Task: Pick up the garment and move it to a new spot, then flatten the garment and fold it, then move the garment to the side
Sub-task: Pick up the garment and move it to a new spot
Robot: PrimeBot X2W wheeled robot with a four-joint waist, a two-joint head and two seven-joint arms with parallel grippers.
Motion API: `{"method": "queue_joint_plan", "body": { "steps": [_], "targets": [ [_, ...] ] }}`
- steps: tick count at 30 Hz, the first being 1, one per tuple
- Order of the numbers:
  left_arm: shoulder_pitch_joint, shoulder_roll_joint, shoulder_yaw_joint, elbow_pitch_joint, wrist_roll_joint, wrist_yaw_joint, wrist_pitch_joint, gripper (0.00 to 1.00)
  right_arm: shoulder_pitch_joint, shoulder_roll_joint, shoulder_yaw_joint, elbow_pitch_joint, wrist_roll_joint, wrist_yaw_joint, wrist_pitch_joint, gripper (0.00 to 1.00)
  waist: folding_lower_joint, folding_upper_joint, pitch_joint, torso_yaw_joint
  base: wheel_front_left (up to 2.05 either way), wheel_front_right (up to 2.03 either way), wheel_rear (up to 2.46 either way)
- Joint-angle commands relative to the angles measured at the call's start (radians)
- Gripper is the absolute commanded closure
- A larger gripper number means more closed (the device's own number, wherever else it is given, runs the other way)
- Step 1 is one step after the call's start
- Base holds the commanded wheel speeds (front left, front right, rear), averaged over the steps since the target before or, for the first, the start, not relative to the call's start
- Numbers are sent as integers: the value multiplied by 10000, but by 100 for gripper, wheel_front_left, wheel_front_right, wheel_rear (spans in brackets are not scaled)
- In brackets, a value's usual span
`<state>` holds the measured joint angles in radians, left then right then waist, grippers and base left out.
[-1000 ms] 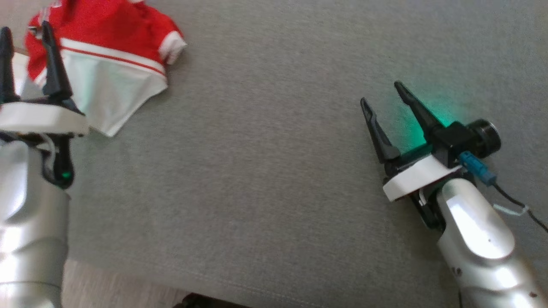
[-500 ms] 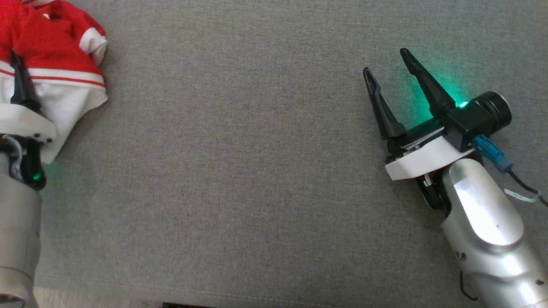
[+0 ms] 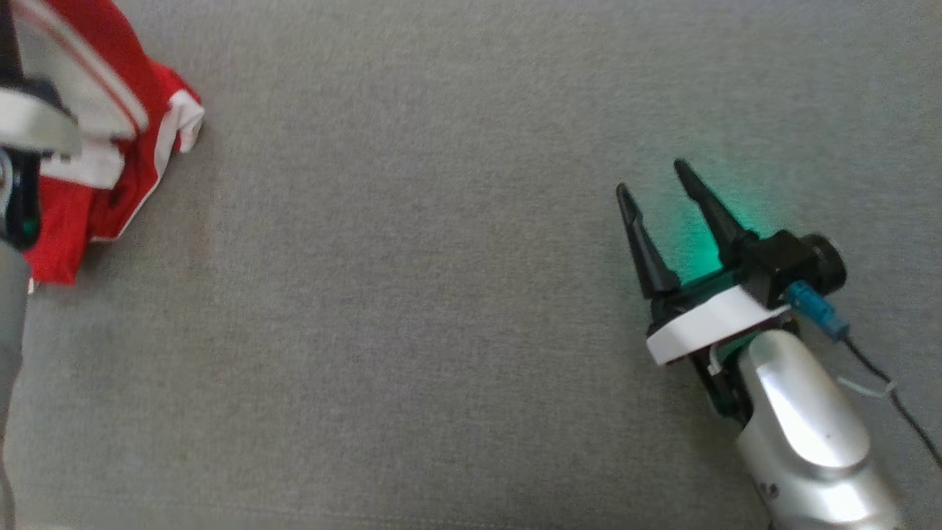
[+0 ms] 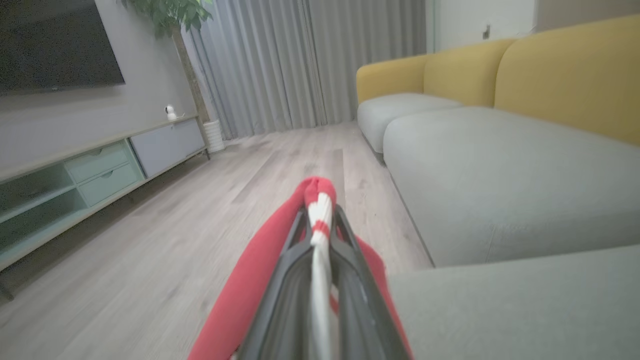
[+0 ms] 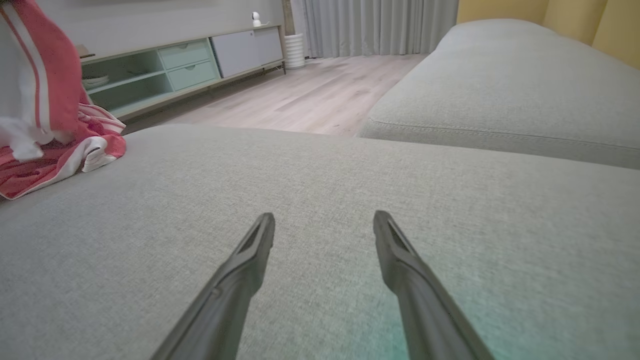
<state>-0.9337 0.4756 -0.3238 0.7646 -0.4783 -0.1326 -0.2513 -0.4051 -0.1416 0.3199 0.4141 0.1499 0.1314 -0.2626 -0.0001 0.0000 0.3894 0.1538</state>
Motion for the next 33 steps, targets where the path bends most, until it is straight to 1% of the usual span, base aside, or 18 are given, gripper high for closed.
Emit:
{"method": "queue_joint_plan", "body": {
  "steps": [1, 3, 5, 8, 11, 14, 20, 23, 25, 28, 32, 33],
  "targets": [
    [-447, 639, 223, -703, 162, 20, -100, 100, 156, 223, 153, -242, 105, -7, 8, 0, 1, 0, -523, -425, 0, 0, 0],
    [-508, 609, 15, -1320, 362, 20, -101, 100, 272, 352, 124, -221, 165, -7, 8, 0, 1, 0, -759, -715, 0, 0, 0],
    [-530, 464, -255, -1885, 353, 20, -102, 100, 398, 476, 68, -194, 246, -7, 8, 0, 1, 0, -972, -1030, 0, 0, 0],
    [-566, 353, -990, -2575, 266, 20, -103, 100, 524, 631, 111, -160, 287, -7, 8, 0, 1, 0, -1208, -1608, 0, 0, 0],
    [-649, 85, -1662, -3084, 29, 20, -103, 100, 581, 735, 187, -135, 327, -7, 8, 0, 1, 0, -1353, -2180, 0, 0, 0],
    [-608, -453, -2208, -3420, -144, 20, -103, 100, 597, 818, 340, -139, 395, -7, 8, 0, 1, 0, -1460, -2786, 0, 0, 0],
    [-455, -1945, -3161, -3712, -843, 19, -104, 100, 693, 899, 723, -142, 558, -7, 8, 0, 1, 0, -1526, -3873, 0, 0, 0],
    [-391, -2680, -3544, -3802, -1063, 19, -104, 100, 741, 908, 894, -156, 706, -7, 8, 0, 1, 0, -1543, -4290, 0, 0, 0],
    [-295, -3068, -3790, -3756, -1106, 19, -104, 100, 780, 910, 990, -191, 829, -7, 8, 0, 1, 0, -1570, -4504, 0, 0, 0],
    [-60, -3457, -3990, -3560, -1267, 19, -104, 100, 795, 911, 1055, -221, 957, -7, 8, 0, 1, 0, -1577, -4679, 0, 0, 0],
    [235, -3561, -4170, -3227, -1302, 19, -104, 100, 819, 912, 972, -233, 982, -7, 8, 0, 1, 0, -1585, -4641, 0, 0, 0],
    [353, -3561, -4110, -3143, -1260, 19, -104, 71, 828, 912, 915, -235, 973, -7, 8, 0, 1, 0, -1585, -4588, 0, 0, 0]
  ]
}}
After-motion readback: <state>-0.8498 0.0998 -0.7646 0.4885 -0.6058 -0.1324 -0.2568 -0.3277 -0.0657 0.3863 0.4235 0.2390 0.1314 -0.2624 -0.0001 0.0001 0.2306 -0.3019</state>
